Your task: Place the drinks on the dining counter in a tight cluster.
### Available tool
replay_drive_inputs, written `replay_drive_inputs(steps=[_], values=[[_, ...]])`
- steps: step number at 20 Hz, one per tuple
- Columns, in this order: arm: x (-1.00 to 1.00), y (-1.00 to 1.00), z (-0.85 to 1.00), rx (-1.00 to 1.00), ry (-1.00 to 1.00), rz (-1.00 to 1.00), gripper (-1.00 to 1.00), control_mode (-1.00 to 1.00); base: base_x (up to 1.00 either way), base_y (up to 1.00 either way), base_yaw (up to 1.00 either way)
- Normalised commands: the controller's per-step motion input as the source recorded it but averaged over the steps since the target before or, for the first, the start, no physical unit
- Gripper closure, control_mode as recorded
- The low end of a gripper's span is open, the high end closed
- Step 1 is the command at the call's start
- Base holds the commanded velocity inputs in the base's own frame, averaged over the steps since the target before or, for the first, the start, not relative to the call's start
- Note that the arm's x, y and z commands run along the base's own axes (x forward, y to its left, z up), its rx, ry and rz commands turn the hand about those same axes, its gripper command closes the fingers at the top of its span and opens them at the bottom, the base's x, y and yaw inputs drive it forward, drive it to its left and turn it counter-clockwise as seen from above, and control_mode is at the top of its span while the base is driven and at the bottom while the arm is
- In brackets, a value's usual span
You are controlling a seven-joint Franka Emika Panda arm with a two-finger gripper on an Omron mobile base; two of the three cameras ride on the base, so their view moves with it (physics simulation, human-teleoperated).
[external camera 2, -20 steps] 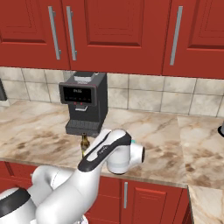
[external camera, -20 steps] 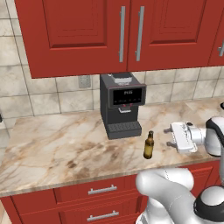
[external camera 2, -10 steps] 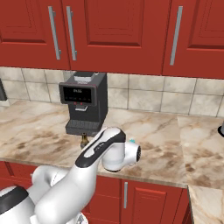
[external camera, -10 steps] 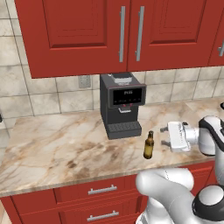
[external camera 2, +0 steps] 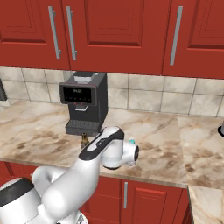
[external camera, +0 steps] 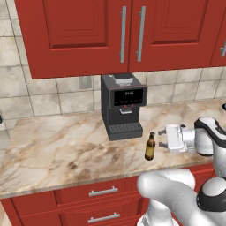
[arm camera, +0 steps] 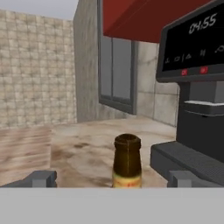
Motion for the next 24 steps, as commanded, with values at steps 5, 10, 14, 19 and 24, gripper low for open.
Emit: replay_drive_inputs(steps=[5, 10, 14, 19, 24], values=[[0.23, 0.00, -0.10, 0.00, 0.01, 0.00, -1.00, -1.00, 0.00, 0.00, 0.00], [0.20, 0.00, -0.07, -0.02, 0.00, 0.00, -1.00, -1.00, 0.00, 0.00, 0.00], [0.19, 0.00, -0.09, -0.01, 0.00, 0.00, -1.00, -1.00, 0.00, 0.00, 0.00], [0.03, 0.04, -0.04, 0.00, 0.00, 0.00, -1.00, -1.00, 0.00, 0.00, 0.00], [-0.02, 0.08, 0.00, 0.00, 0.00, 0.00, -1.00, -1.00, 0.00, 0.00, 0.00]])
